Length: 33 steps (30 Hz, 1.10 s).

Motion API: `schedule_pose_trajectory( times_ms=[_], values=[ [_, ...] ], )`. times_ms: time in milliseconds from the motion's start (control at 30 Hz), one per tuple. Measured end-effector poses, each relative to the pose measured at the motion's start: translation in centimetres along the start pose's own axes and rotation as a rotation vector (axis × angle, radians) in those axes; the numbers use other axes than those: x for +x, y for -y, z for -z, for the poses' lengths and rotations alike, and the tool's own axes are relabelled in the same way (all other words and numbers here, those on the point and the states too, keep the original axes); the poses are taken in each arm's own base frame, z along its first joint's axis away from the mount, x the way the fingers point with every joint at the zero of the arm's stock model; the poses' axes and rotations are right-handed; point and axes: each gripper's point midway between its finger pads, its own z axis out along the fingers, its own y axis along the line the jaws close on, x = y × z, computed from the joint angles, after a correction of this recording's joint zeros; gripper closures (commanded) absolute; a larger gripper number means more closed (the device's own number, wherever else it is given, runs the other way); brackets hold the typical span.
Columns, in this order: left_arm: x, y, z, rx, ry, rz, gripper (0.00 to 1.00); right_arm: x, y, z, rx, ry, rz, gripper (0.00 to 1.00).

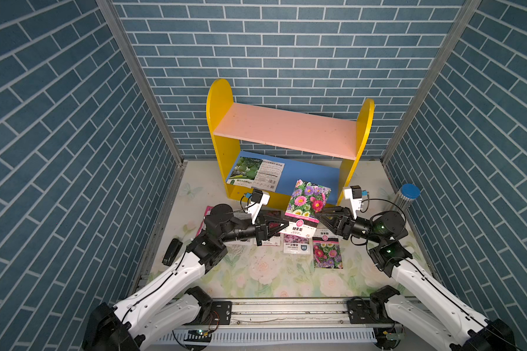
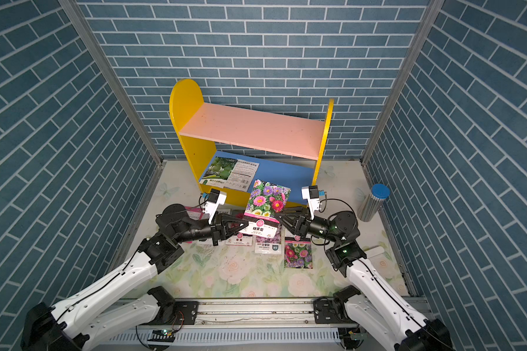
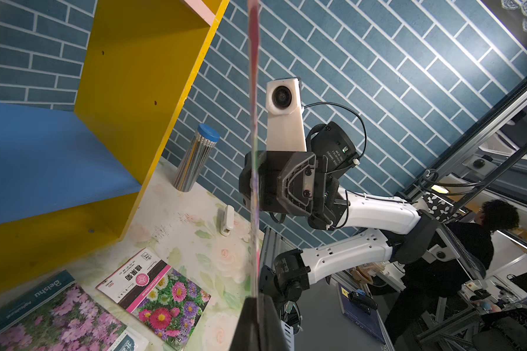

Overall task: Take the seed bag off the shelf
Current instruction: Pick up the seed packet from the shelf, then place the seed packet at the center of the board.

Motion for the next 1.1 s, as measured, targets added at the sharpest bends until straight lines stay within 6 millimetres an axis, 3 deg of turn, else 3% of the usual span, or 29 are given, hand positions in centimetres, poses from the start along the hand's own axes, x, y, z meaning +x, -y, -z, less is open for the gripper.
schedule_pose_trajectory(
  times_ms=[233,300,467,567,633,967,1100],
  values=[
    [0.8,-1.2,-0.5,-0.029,-0.028,0.032,0.96,0.1,-0.1,0.0,-0.007,-0.004,0.0,1.0],
    [0.8,-1.3,-0.5,-0.036,-0.031,0.034,0.9,0.1,-0.1,0.0,-0.005,-0.007,-0.006,1.0],
    [-0.1,-1.8,-0.6,-0.097,-0.038,0.012,0.51,0.3,0.7,0.0,0.038,-0.019,-0.029,1.0],
    [-1.2,-2.2,-0.4,-0.171,-0.039,-0.013,0.19,0.4,1.3,0.1,0.086,-0.031,-0.044,1.0],
    [-1.9,-2.5,-0.1,-0.22,-0.04,-0.03,0.03,0.7,1.6,0.3,0.118,-0.039,-0.051,1.0],
    [-0.6,-4.8,2.7,-0.449,-0.095,-0.029,0.0,4.2,3.1,2.1,0.251,-0.129,-0.158,1.0],
    [-0.5,-4.9,3.7,-0.498,-0.096,-0.033,0.0,6.8,3.8,2.8,0.282,-0.185,-0.223,1.0]
  ],
)
